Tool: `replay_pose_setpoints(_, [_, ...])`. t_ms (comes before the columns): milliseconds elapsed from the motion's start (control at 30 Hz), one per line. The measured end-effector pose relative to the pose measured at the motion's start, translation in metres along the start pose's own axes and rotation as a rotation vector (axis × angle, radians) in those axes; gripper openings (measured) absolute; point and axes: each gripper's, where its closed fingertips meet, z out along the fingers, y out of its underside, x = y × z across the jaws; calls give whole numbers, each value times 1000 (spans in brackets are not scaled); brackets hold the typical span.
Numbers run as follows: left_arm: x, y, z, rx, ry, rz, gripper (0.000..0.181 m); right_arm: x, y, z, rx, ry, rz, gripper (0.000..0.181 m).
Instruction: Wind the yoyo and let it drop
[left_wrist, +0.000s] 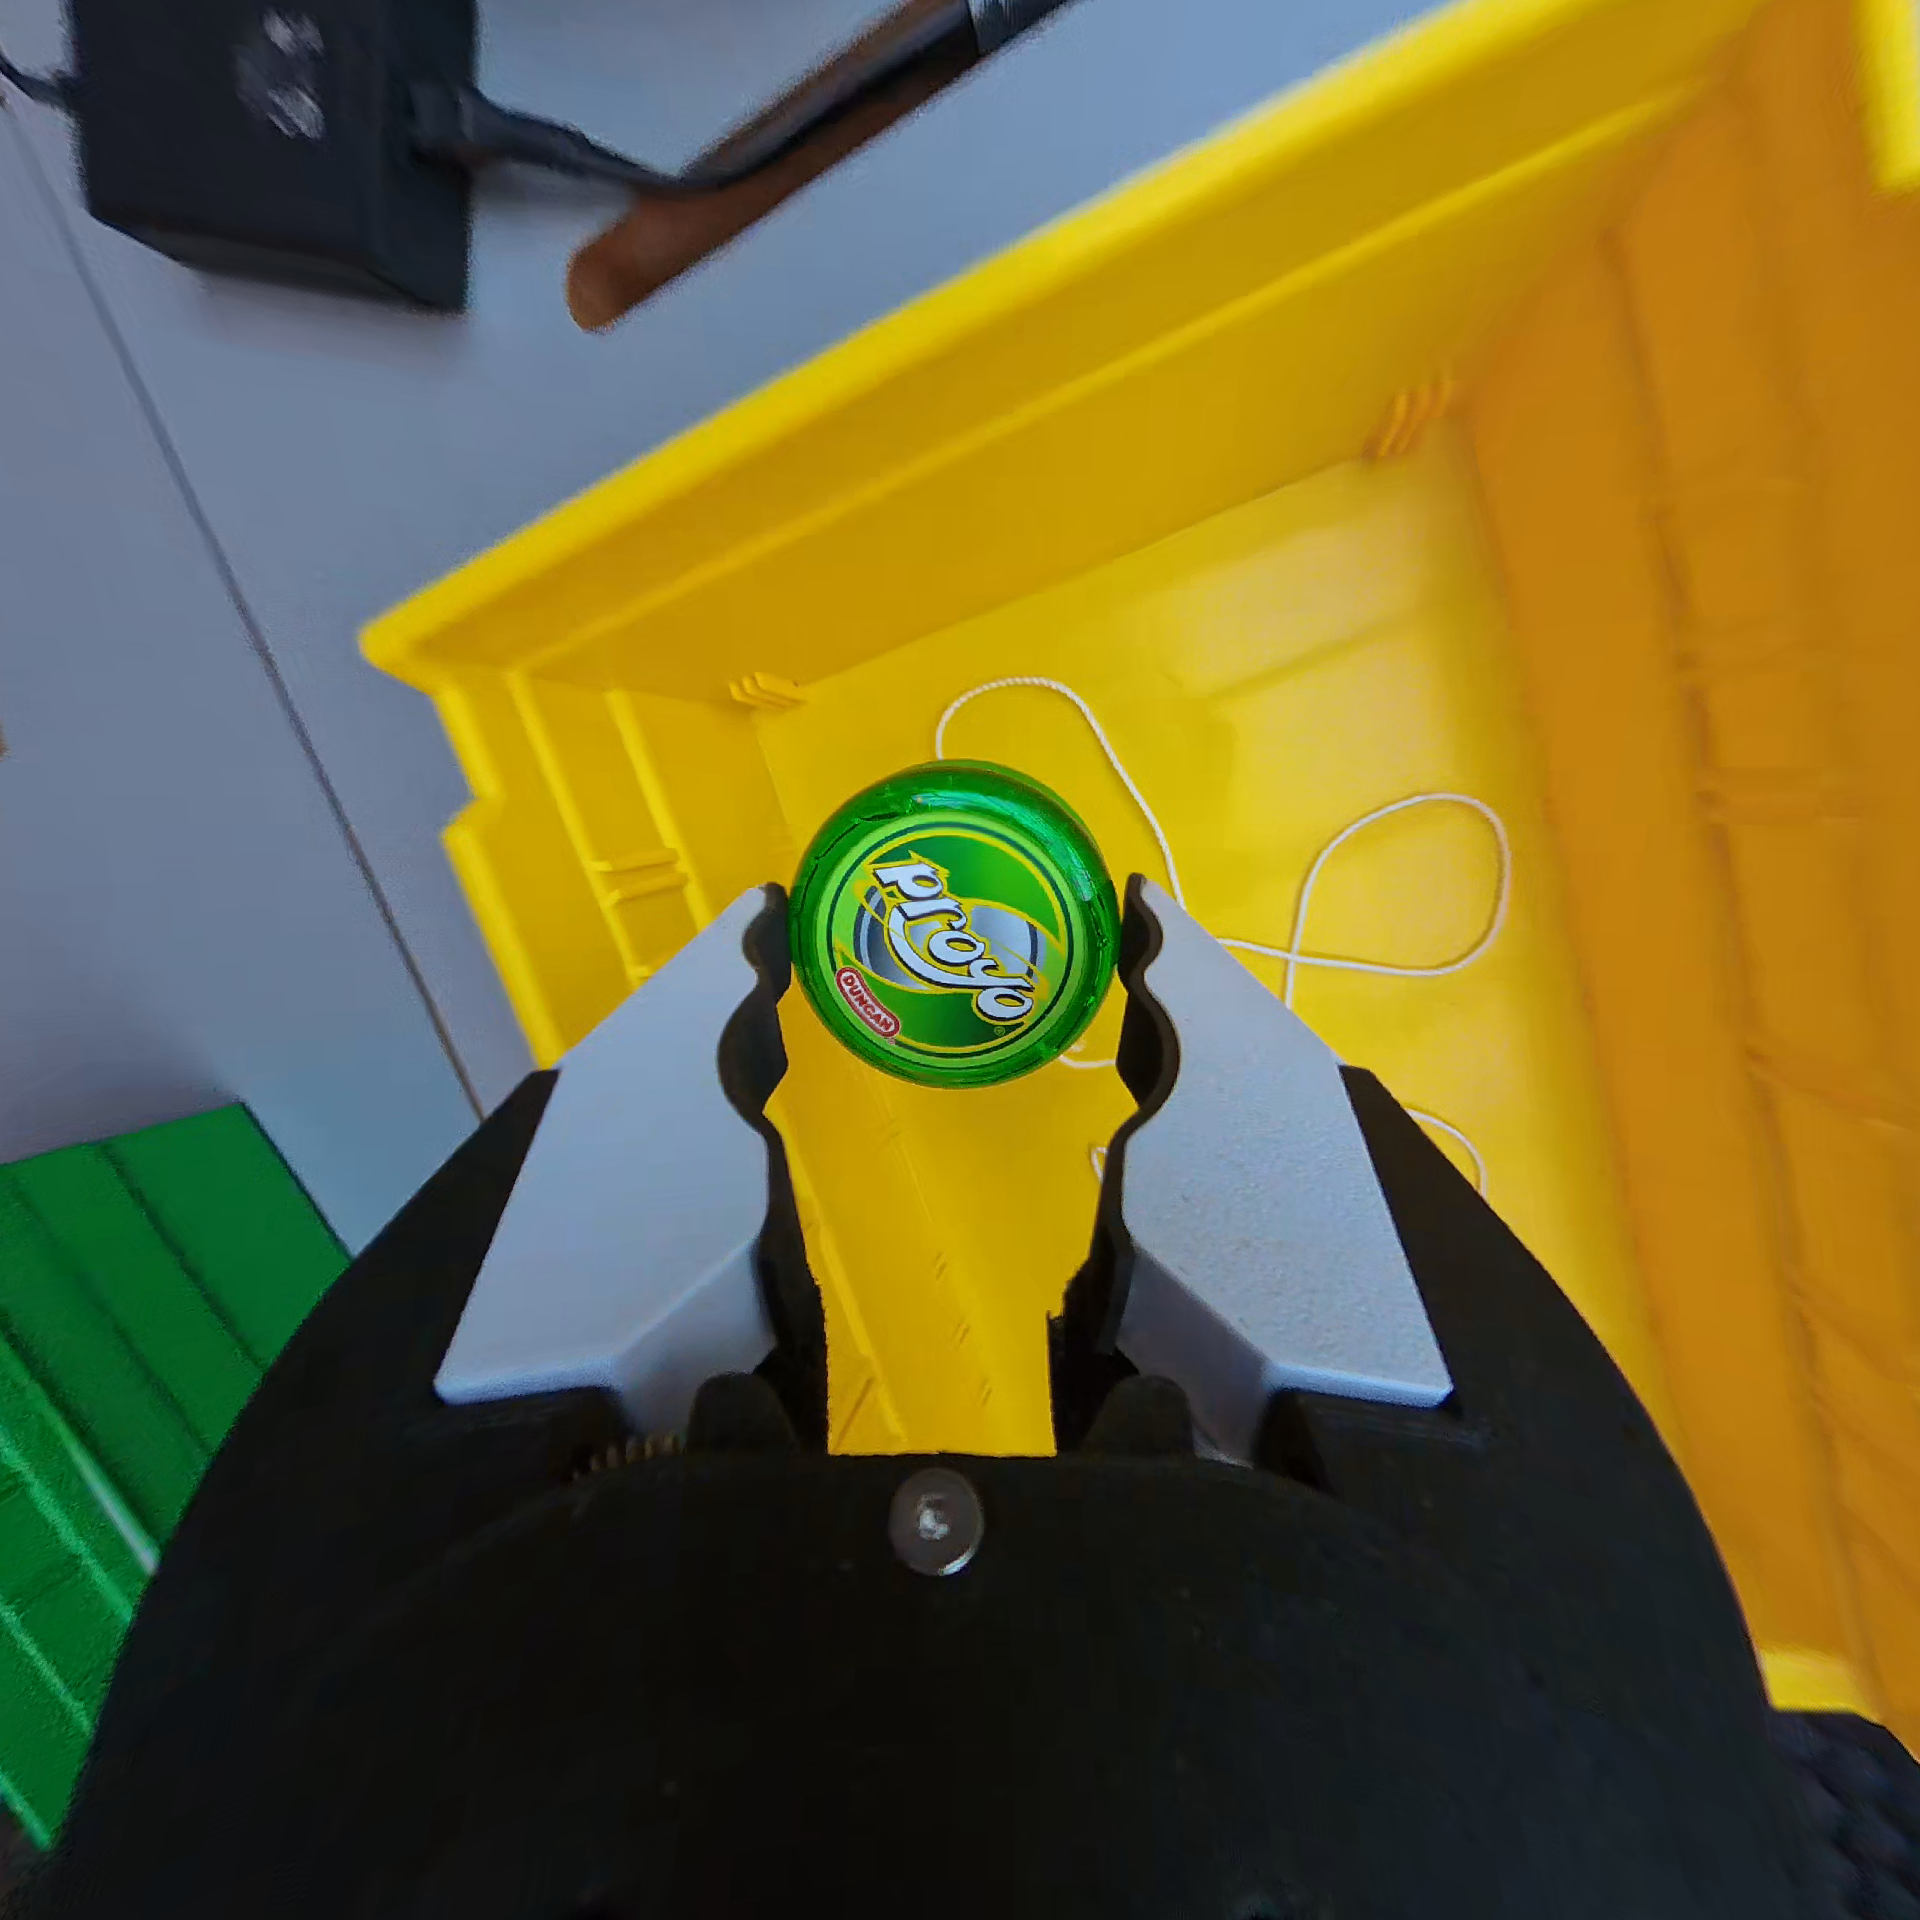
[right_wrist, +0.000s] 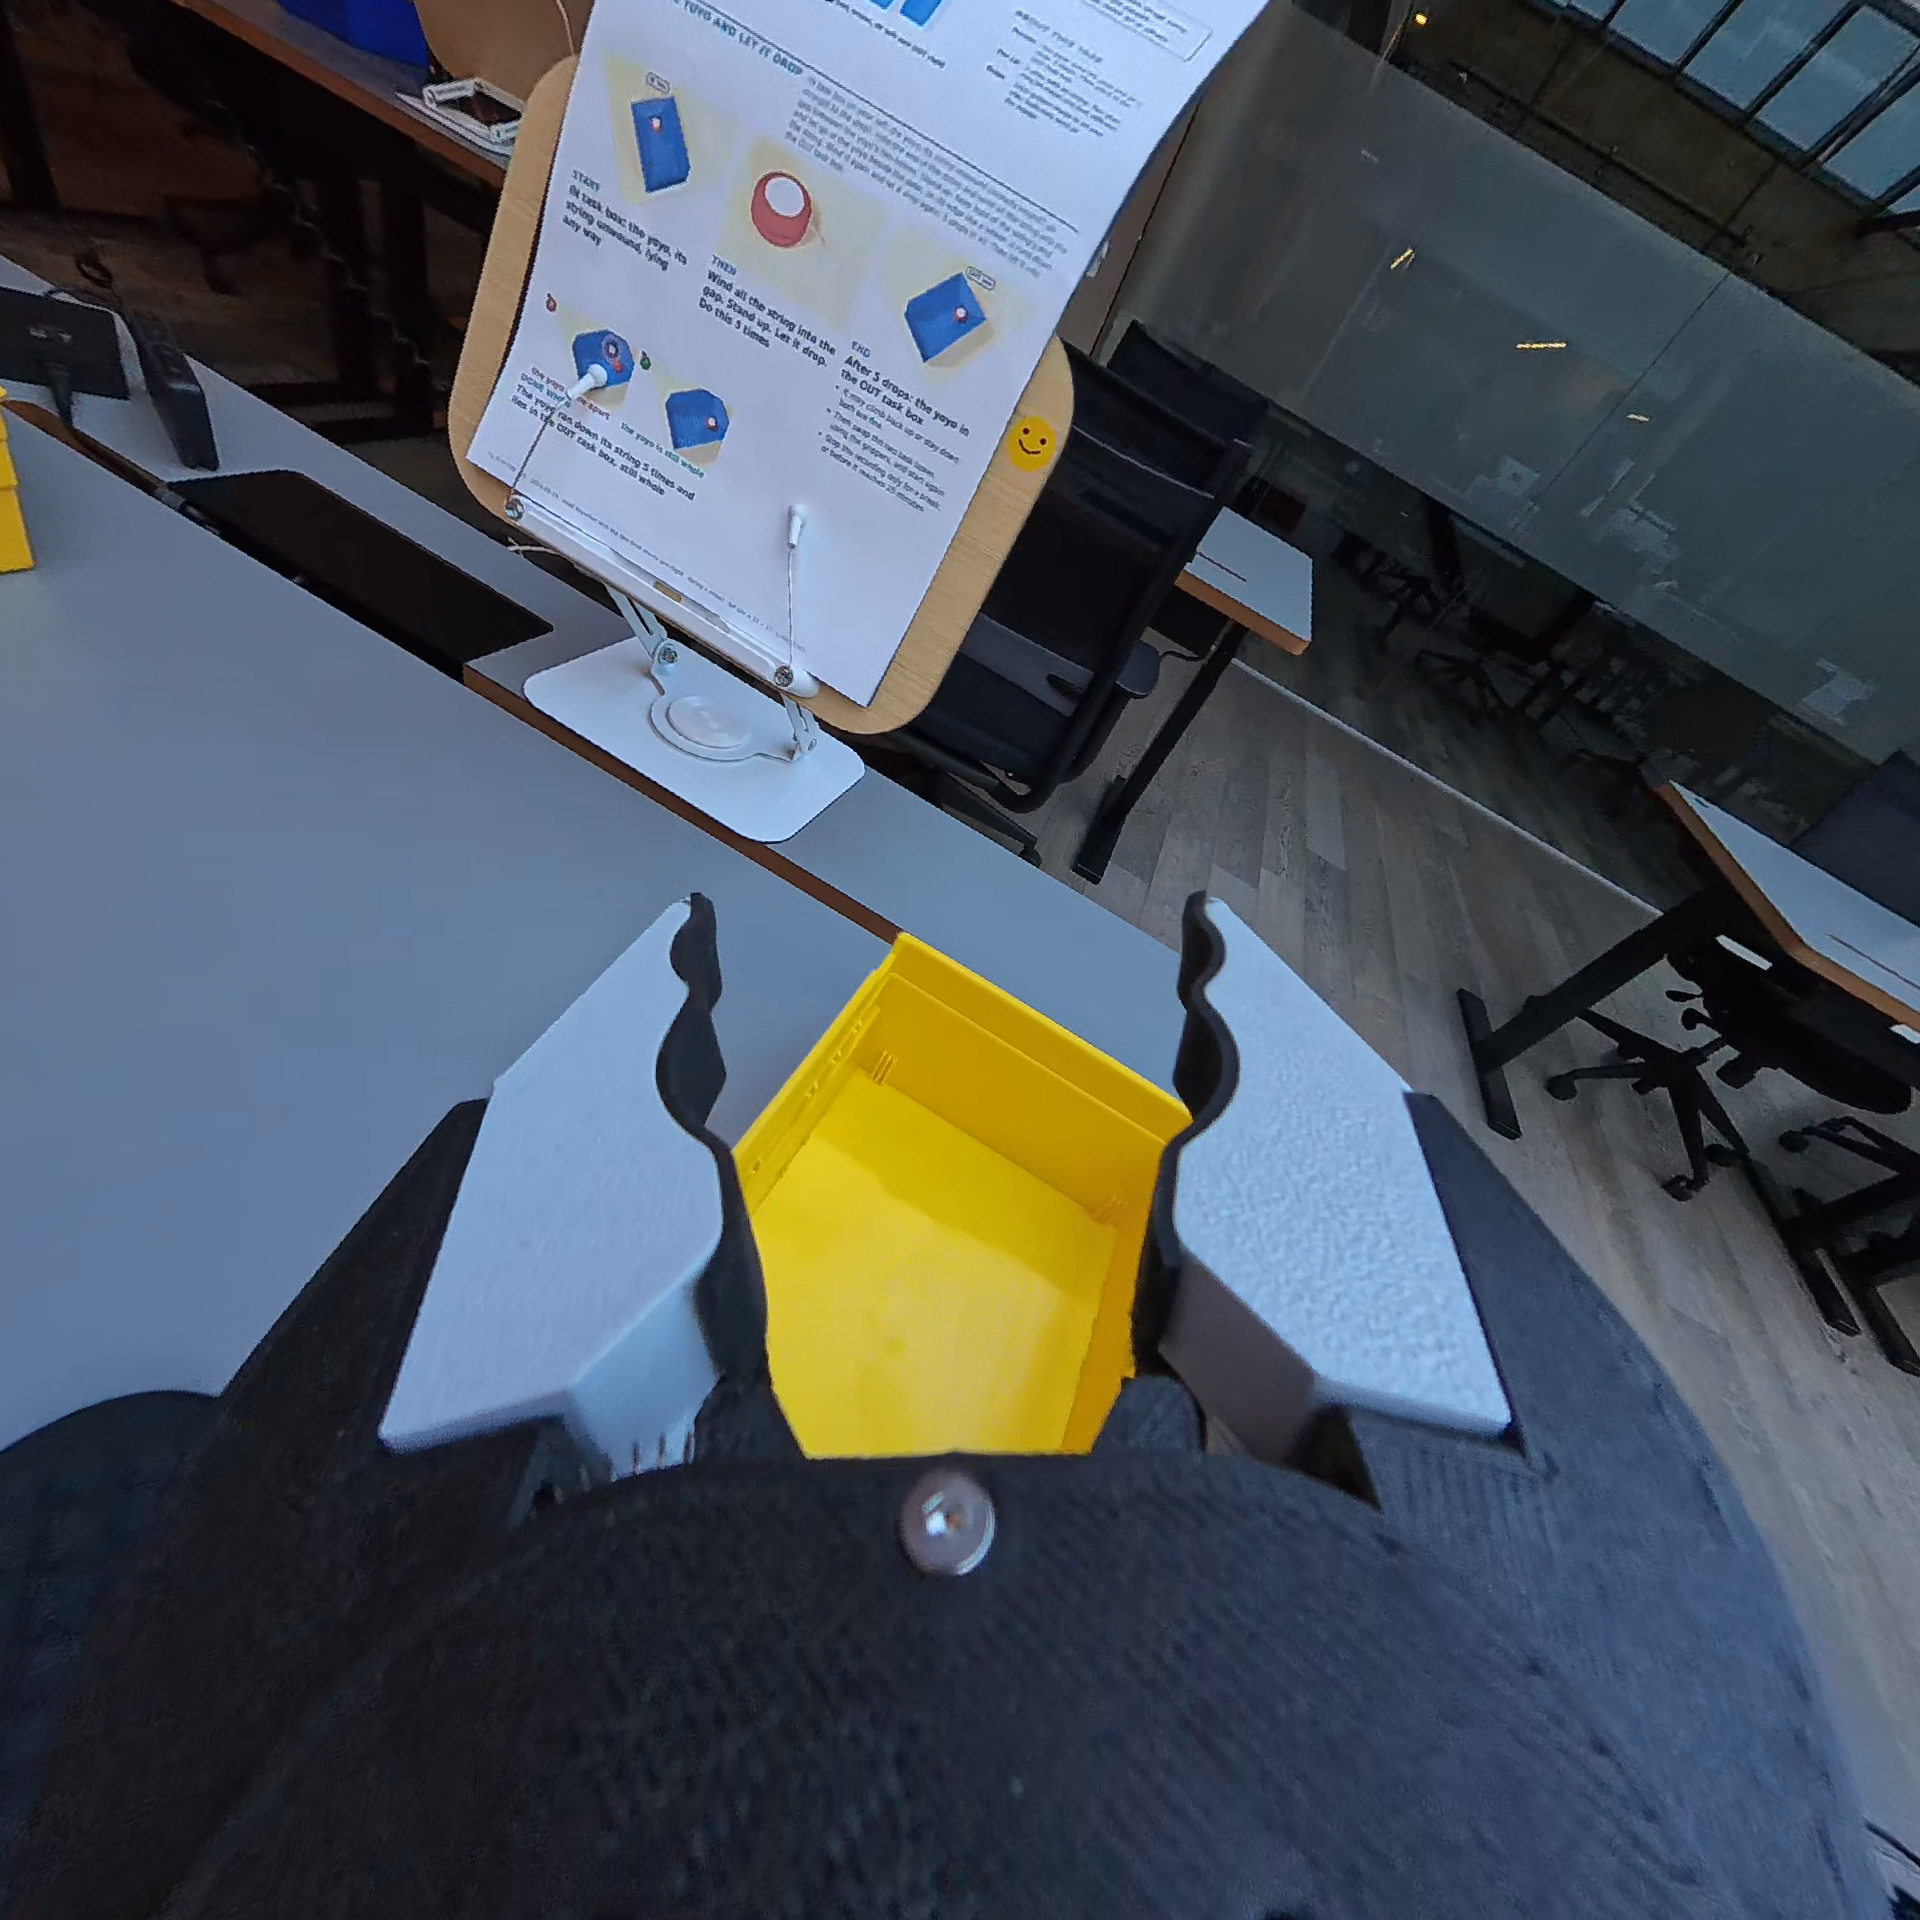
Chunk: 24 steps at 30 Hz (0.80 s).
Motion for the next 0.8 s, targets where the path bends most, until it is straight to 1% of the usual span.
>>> replay_pose_setpoints(33, [-1, -8, -14, 37, -8, 9, 63, -4, -2, 4, 11, -10, 0, 88])
replay_pose_setpoints(133, [2, -39, -67, 180, -38, 40, 63, -19, -16, 17, 57, -56, -7, 88])
replay_pose_setpoints(233, [21, -81, -137, 386, -25, 75, 63, -40, -39, 33, 122, -112, -23, 84])
replay_pose_setpoints(333, [66, -127, -216, 618, 80, 131, 62, -69, -75, 48, 230, -193, -44, 83])
replay_pose_setpoints(400, [103, -157, -270, 736, 198, 187, 62, -104, -111, 50, 344, -344, -22, 84])
replay_pose_setpoints(467, [133, -187, -331, 822, 293, 242, 62, -141, -153, 42, 483, -511, 11, 84])
replay_pose_setpoints(500, [144, -202, -365, 865, 324, 268, 63, -155, -170, 39, 533, -564, 8, 85])
replay_pose_setpoints(600, [163, -248, -466, 992, 354, 316, 63, -179, -209, 43, 620, -586, -12, 85])
replay_pose_setpoints(667, [178, -270, -525, 1047, 405, 321, 62, -195, -227, 47, 673, -627, 16, 82])
replay_pose_setpoints(733, [198, -283, -572, 1088, 450, 340, 62, -219, -246, 53, 711, -738, 123, 81])
replay_pose_setpoints(767, [208, -288, -591, 1106, 450, 360, 63, -233, -254, 60, 707, -802, 188, 84])
replay_pose_setpoints(800, [217, -293, -607, 1122, 441, 376, 63, -248, -262, 71, 685, -846, 245, 95])
